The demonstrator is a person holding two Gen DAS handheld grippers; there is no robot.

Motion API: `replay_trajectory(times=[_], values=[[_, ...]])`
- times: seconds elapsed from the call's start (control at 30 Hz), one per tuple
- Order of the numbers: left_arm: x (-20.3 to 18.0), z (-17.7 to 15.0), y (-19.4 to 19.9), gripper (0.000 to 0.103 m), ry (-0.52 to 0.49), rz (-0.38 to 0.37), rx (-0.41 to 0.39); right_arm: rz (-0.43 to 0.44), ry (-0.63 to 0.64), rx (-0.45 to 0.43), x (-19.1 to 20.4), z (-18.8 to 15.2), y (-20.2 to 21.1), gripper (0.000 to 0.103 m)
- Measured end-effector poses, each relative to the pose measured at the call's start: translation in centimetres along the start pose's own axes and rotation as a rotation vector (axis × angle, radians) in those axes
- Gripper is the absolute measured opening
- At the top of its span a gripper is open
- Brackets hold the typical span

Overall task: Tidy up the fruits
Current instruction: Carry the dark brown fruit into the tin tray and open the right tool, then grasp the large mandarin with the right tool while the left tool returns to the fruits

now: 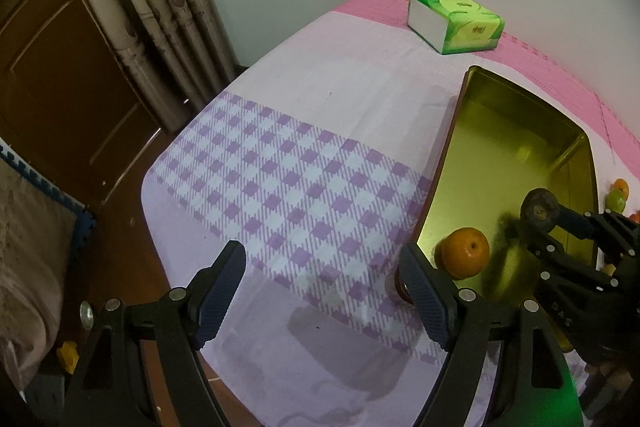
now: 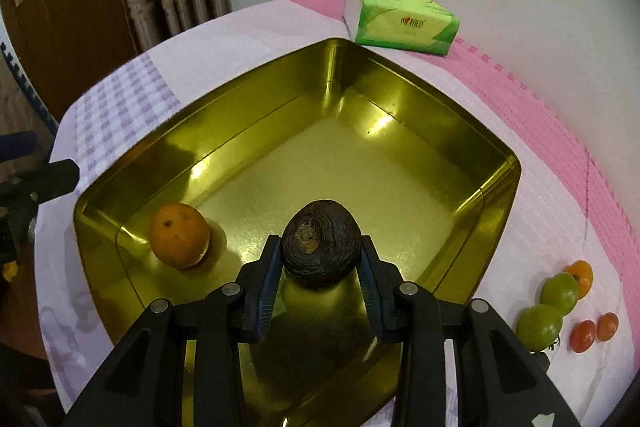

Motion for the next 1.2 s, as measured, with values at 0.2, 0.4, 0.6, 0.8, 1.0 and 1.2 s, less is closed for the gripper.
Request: replay_trajectory(times=[0.2, 0.4, 0.6, 0.8, 1.0, 1.2], values=[[-0.1, 0.0, -0.2, 0.079, -0.008, -0.002, -0.001, -0.014, -0.001, 0.001, 0.0, 0.2, -0.3, 0.037], [-0.5, 0.0, -0.2, 0.079, -0.023, -0.014, -0.004, -0.016, -0.003, -0.018, 0.0, 0.3, 0.2, 0.038], [-0.8, -0.1, 0.2, 0.079, -0.038, -0.023, -0.022, 0.0, -0.048, -0.117, -0.5, -0.2, 4.1, 0.041], [-1.2, -0.1, 0.7, 0.079, -0.051, -0.024, -0.037, -0.028, -0.146, -0.194, -3.9, -3.4, 8.5, 0.044], [-1.6, -0.2, 1.2, 0.079, -0.06, -0.027, -0.057, -0.117, -0.25, -0.18, -9.4, -8.8, 11.0, 0.044], [-2.3, -0.3, 1.4, 0.079, -0.09, -0.039, -0.071, -0.139, -0.318, -0.145, -12.5, -12.4, 10.9, 0.044]])
Point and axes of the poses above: each gripper's, at about its wrist camera, not at the fingertips, and y roughly against the way its jaws point, x to its left, z to its top, the point moved 2 cm from there along -y, roughly the way its jaws point, and after that the axes turned 6 degrees about z, right-handed, at the moved point
